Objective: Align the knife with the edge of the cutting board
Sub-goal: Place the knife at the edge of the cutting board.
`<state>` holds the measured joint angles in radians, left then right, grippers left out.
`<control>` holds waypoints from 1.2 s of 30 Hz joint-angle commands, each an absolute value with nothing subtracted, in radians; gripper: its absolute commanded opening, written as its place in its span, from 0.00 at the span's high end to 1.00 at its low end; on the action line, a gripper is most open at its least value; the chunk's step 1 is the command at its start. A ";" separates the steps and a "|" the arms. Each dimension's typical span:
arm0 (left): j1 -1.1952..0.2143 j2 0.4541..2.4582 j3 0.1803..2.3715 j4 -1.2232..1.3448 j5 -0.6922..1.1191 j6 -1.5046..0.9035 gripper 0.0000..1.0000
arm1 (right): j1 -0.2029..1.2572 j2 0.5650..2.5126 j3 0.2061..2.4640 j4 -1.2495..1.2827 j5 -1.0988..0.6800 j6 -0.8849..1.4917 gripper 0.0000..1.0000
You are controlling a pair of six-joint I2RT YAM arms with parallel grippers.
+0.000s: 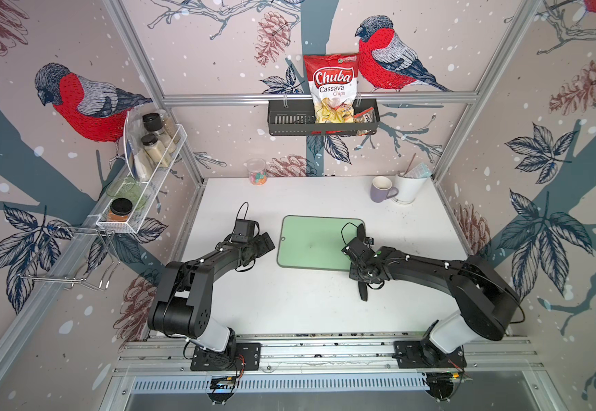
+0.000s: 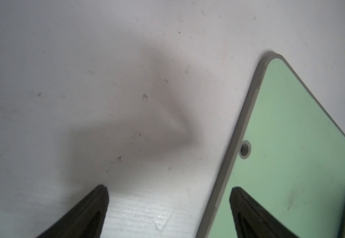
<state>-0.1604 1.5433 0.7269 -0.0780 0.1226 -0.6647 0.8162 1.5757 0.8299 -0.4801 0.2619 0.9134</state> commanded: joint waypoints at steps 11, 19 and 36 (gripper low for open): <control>-0.163 1.565 0.735 -0.095 0.097 -0.656 0.05 | 0.819 1.587 0.802 -0.462 0.287 0.934 0.94; -0.163 1.560 0.735 -0.103 0.092 -0.655 0.05 | 0.840 1.583 0.801 -0.470 0.278 0.943 0.91; -0.163 1.568 0.738 -0.103 0.090 -0.651 0.05 | 0.857 1.560 0.774 -0.469 0.277 0.964 0.90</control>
